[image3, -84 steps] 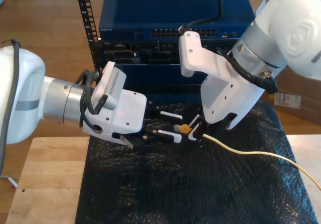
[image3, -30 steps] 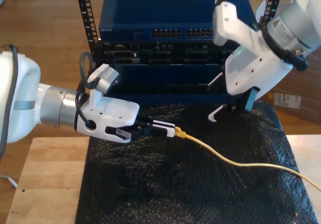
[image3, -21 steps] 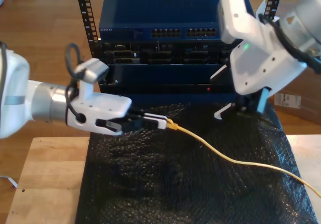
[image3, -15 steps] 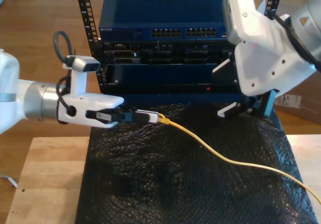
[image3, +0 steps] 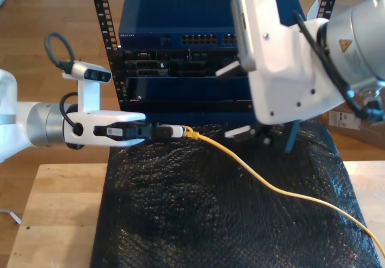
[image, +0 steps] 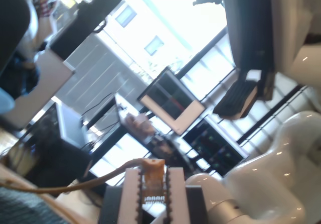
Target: Grab the cable and plug it in
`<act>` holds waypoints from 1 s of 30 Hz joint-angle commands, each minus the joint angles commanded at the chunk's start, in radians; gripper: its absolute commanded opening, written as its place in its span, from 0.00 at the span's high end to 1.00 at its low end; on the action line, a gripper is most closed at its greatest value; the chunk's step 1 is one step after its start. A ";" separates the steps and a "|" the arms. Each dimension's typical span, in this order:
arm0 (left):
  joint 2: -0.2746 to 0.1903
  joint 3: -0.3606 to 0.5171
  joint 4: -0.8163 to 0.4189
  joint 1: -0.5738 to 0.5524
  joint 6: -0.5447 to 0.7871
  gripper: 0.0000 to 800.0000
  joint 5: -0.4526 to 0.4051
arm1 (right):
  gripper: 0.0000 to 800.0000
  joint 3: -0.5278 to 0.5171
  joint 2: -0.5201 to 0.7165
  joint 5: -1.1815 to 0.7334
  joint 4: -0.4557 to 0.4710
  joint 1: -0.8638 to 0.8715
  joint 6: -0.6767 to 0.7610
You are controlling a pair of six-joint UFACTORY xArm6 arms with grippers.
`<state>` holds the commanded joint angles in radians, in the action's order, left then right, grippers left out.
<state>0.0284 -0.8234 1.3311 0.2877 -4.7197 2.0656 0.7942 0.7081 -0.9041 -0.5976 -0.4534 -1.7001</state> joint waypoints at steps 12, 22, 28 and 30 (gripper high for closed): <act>0.031 -0.018 0.087 -0.002 -0.002 1.00 0.137 | 0.01 -0.035 0.049 0.103 0.000 -0.084 -0.035; 0.051 -0.046 0.163 0.000 -0.029 1.00 0.255 | 0.01 -0.037 0.061 0.183 0.000 -0.158 -0.064; 0.054 -0.055 0.175 0.009 -0.028 1.00 0.290 | 0.03 -0.037 0.064 0.241 0.000 -0.189 -0.064; 0.054 -0.057 0.196 0.011 -0.028 1.00 0.301 | 0.03 -0.037 0.064 0.262 0.000 -0.190 -0.064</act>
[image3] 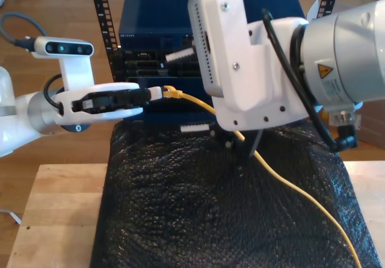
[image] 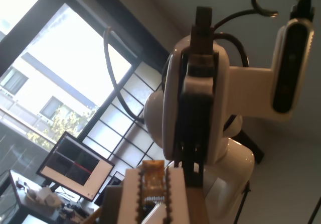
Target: Grab the cable and plug it in
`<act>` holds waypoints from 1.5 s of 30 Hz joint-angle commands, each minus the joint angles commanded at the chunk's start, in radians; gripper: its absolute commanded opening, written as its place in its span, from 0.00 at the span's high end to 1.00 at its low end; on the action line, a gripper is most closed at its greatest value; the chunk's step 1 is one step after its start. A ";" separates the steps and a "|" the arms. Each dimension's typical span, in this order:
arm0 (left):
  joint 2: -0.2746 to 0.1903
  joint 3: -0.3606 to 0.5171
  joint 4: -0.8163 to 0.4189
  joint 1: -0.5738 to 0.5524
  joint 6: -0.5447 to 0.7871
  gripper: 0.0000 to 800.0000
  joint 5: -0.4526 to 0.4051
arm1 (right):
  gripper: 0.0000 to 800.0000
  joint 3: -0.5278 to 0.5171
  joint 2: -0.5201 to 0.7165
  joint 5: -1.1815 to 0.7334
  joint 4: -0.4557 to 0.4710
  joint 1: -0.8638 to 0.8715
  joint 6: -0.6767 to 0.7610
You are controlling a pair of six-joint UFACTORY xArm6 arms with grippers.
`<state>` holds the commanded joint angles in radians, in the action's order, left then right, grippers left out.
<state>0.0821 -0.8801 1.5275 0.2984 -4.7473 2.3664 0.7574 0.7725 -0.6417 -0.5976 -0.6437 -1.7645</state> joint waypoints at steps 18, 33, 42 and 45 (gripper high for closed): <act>0.006 -0.002 0.014 -0.002 0.000 0.99 0.037 | 0.36 -0.014 -0.005 0.028 -0.043 -0.009 0.002; 0.006 0.000 0.011 -0.006 0.000 0.99 0.046 | 0.53 -0.021 -0.005 0.032 -0.052 -0.009 0.002; 0.006 0.000 0.009 -0.014 0.000 0.99 0.046 | 0.63 -0.035 -0.005 0.054 -0.052 -0.009 0.003; 0.006 0.000 0.008 -0.034 0.000 0.99 0.044 | 0.63 -0.035 -0.005 0.054 -0.052 -0.009 0.003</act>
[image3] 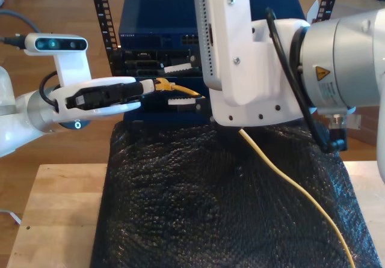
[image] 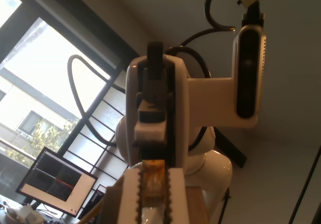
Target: Grab the cable and plug it in
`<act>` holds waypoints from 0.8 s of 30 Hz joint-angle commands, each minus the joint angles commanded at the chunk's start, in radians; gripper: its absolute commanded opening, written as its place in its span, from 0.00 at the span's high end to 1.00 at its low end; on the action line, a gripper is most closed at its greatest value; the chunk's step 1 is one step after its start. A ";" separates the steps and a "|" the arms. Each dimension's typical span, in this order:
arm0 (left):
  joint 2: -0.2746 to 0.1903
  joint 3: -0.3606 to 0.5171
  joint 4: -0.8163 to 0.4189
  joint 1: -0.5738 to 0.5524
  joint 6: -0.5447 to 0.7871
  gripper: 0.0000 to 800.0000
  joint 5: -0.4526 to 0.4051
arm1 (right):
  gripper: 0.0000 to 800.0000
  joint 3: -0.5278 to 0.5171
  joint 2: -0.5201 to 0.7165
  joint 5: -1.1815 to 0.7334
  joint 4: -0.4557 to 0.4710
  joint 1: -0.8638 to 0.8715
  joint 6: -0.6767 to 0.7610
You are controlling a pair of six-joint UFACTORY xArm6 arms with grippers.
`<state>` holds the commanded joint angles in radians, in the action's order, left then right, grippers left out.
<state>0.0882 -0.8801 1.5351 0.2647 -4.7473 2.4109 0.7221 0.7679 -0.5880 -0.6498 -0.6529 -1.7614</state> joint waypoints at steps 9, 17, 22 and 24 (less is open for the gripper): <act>-0.002 -0.002 0.000 -0.002 0.002 0.98 0.002 | 0.65 0.000 0.002 0.000 0.000 0.002 0.000; -0.002 0.000 0.000 -0.002 0.000 0.98 0.002 | 0.73 -0.002 0.003 0.000 0.000 0.002 0.002; 0.000 0.000 -0.002 -0.002 -0.005 0.98 0.003 | 0.79 -0.002 0.003 0.000 0.000 0.002 0.003; 0.000 0.000 -0.002 -0.002 -0.009 0.98 0.002 | 0.84 -0.002 0.003 0.000 0.000 0.002 0.003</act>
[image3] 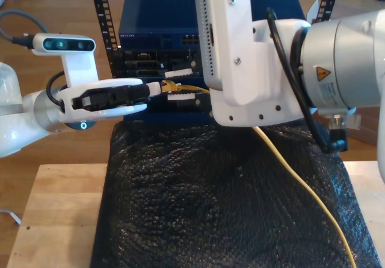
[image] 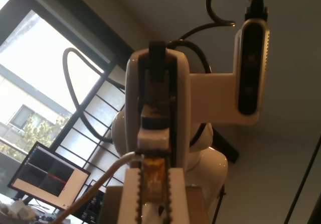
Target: Grab the cable and plug it in
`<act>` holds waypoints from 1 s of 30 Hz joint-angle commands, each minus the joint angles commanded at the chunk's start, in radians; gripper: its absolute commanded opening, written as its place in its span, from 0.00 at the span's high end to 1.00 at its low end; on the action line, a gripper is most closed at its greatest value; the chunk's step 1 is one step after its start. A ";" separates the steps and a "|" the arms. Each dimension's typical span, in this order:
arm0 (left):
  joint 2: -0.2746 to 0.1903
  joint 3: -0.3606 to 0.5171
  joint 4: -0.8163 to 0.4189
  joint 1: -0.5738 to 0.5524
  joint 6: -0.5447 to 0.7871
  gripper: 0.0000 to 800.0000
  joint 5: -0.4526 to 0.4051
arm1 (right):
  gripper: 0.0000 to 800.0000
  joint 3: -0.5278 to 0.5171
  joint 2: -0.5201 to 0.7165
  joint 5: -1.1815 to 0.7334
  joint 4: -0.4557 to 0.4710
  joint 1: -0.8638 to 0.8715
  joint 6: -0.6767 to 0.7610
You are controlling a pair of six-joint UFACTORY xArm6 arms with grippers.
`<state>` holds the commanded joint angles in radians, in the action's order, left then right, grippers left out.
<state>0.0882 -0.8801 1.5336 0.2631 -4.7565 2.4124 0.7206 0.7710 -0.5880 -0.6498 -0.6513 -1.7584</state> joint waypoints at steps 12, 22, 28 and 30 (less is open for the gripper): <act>0.002 0.008 0.005 0.000 0.005 0.27 0.020 | 0.99 -0.002 0.002 0.000 0.000 -0.002 0.028; -0.002 0.003 0.003 0.014 0.021 0.00 -0.017 | 1.00 -0.003 -0.006 -0.012 0.000 -0.002 0.041; -0.008 -0.002 0.005 0.080 0.021 0.00 -0.103 | 1.00 0.023 -0.020 -0.117 0.003 0.008 0.089; -0.008 -0.018 0.005 0.100 0.021 0.00 -0.126 | 1.00 0.034 -0.043 -0.161 0.005 0.025 0.094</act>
<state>0.0806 -0.8986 1.5382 0.3629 -4.7350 2.2866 0.7543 0.7281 -0.7491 -0.6452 -0.6268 -1.6648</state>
